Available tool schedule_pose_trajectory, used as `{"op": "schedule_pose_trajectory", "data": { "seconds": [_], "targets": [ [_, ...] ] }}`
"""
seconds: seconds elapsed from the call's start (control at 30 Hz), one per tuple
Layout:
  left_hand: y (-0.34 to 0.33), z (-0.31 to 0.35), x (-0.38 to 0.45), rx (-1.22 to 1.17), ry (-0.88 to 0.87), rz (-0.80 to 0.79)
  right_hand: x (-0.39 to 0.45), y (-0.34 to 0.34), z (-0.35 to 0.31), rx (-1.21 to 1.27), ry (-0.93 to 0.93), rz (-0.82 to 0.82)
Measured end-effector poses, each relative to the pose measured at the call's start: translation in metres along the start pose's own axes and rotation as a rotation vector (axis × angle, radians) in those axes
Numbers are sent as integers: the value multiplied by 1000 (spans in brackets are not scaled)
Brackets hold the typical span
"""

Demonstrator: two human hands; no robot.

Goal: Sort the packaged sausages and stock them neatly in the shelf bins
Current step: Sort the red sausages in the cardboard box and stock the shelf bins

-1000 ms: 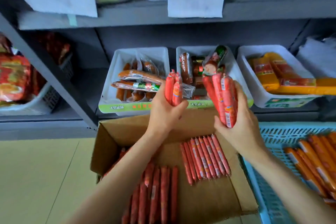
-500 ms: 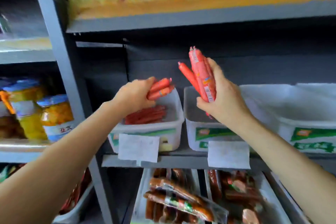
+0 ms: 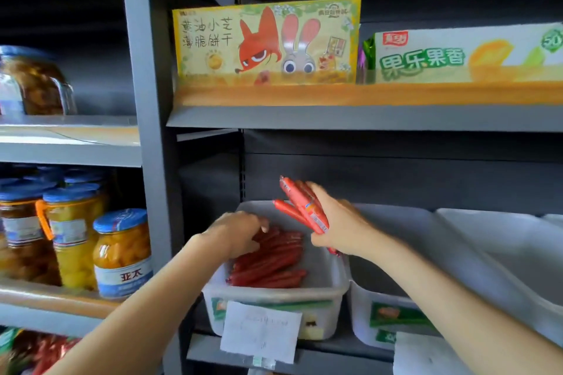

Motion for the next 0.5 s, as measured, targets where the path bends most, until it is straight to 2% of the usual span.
{"op": "schedule_pose_trajectory", "data": {
  "seconds": [0.13, 0.23, 0.5],
  "targets": [
    [12, -11, -28, 139, 71, 68, 21, -32, -9, -230, 52, -164],
    [13, -11, -39, 61, 87, 69, 22, -56, -21, -431, 93, -277],
    [4, -7, -45, -35, 119, 14, 21, -81, -26, -572, 158, -229]
  ]
}}
Point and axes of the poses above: each hand's wrist, its own x-axis towards the middle knuckle, its own y-axis out of the back of the hand, z = x × y, the point moved 6 cm from there along x, towards the middle knuckle, and after that the axes turned 15 degrees about -y, right-handed, at the moved point
